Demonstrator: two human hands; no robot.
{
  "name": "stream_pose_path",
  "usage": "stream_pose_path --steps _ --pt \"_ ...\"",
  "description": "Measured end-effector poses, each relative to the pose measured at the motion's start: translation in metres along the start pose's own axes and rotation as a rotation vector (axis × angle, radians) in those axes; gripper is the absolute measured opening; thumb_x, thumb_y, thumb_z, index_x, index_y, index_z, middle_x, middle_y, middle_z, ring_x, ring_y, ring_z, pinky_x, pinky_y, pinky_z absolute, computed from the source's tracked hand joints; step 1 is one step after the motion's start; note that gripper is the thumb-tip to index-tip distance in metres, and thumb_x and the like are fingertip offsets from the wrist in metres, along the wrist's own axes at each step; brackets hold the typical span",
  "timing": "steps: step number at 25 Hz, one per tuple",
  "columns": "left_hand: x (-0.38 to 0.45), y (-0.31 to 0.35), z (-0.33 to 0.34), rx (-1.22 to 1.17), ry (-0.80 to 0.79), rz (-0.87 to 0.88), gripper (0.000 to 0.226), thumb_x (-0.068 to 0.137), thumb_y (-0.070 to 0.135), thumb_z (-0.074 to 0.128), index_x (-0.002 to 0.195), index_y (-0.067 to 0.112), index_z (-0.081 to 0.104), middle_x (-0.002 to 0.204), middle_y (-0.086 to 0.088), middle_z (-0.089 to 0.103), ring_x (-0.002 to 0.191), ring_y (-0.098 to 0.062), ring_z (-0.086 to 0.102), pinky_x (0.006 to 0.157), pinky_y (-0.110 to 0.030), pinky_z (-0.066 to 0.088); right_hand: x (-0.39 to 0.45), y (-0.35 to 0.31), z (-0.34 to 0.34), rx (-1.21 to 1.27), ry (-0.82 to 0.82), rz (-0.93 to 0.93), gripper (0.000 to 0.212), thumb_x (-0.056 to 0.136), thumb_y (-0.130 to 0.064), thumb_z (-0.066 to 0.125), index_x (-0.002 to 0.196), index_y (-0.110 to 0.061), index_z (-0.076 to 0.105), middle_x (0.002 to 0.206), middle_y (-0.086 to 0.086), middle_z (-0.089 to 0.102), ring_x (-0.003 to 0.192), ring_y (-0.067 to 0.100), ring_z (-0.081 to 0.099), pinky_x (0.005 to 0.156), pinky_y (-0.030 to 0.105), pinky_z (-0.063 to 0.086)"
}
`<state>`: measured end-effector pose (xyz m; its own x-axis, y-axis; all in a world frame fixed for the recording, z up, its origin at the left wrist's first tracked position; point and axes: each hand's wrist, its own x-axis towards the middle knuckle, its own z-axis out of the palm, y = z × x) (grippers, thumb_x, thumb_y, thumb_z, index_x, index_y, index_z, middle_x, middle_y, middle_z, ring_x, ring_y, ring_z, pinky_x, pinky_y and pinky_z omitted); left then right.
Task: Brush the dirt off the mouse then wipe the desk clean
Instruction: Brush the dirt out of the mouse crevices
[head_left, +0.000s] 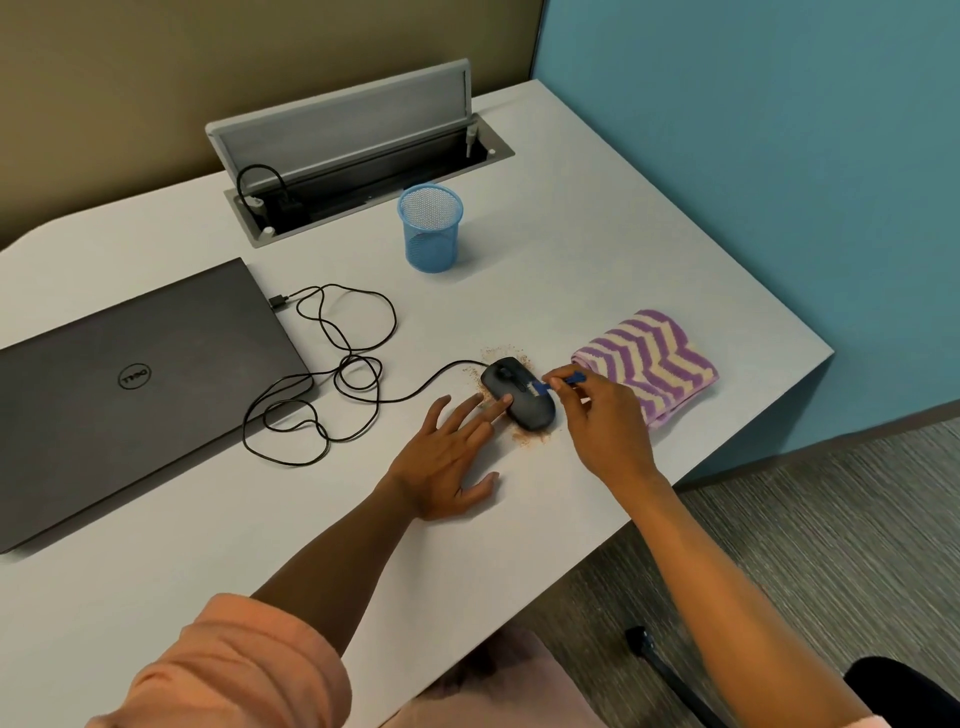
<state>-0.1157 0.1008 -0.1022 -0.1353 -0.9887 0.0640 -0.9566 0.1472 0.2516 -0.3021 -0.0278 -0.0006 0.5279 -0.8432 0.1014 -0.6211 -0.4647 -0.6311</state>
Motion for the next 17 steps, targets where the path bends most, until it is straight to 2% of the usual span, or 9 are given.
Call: stream_pose_path --steps 2,4,7,10,13,17 --pt "0.000 0.000 0.001 -0.001 0.017 0.004 0.060 0.098 0.059 0.040 0.139 0.016 0.042 0.171 0.005 0.008 0.152 -0.028 0.022 0.123 -0.049 0.001 -0.004 -0.002 0.004 -0.099 -0.127 -0.032 0.026 0.101 -0.036 0.047 0.101 -0.020 0.068 0.073 -0.006 0.063 0.054 0.003 0.050 0.050 0.019 0.037" --pt "-0.001 0.001 0.001 0.008 0.046 0.004 0.056 0.097 0.059 0.042 0.133 0.016 0.045 0.171 0.004 0.009 0.152 -0.028 0.022 0.122 -0.051 0.005 -0.010 -0.004 0.005 -0.136 -0.207 -0.032 0.029 0.101 -0.037 0.046 0.098 -0.016 0.066 0.073 -0.004 0.061 0.055 0.005 0.048 0.051 0.021 0.036" --pt "-0.003 0.002 0.001 0.002 0.085 -0.030 0.052 0.095 0.059 0.045 0.121 0.015 0.047 0.170 -0.004 0.016 0.151 -0.030 0.025 0.121 -0.051 0.009 -0.002 -0.012 -0.003 -0.024 -0.116 -0.034 0.023 0.100 -0.036 0.048 0.104 -0.020 0.064 0.080 -0.001 0.069 0.061 0.011 0.059 0.053 0.030 0.049" --pt "-0.004 0.003 -0.001 0.017 0.091 -0.093 0.061 0.094 0.061 0.045 0.127 0.010 0.051 0.161 -0.012 0.034 0.148 -0.031 0.031 0.122 -0.049 0.005 0.023 -0.022 -0.004 0.036 -0.003 -0.034 0.019 0.097 -0.033 0.056 0.104 -0.019 0.067 0.088 0.000 0.072 0.075 0.014 0.066 0.066 0.032 0.057" --pt "-0.006 0.003 -0.003 0.048 0.123 -0.125 0.063 0.093 0.061 0.046 0.124 0.007 0.056 0.146 -0.014 0.049 0.137 -0.032 0.041 0.120 -0.051 0.011 0.039 -0.027 0.003 -0.006 -0.042 -0.119 0.019 0.094 -0.031 0.060 0.104 -0.019 0.071 0.099 -0.003 0.073 0.087 0.014 0.065 0.076 0.032 0.057" --pt "-0.006 0.005 -0.003 0.044 0.142 -0.144 0.065 0.093 0.060 0.046 0.129 0.006 0.054 0.147 -0.013 0.049 0.137 -0.032 0.042 0.120 -0.053 0.015 0.031 -0.019 0.002 -0.170 -0.158 -0.274 0.018 0.093 -0.027 0.062 0.105 -0.022 0.075 0.106 -0.003 0.073 0.098 0.015 0.063 0.077 0.027 0.053"
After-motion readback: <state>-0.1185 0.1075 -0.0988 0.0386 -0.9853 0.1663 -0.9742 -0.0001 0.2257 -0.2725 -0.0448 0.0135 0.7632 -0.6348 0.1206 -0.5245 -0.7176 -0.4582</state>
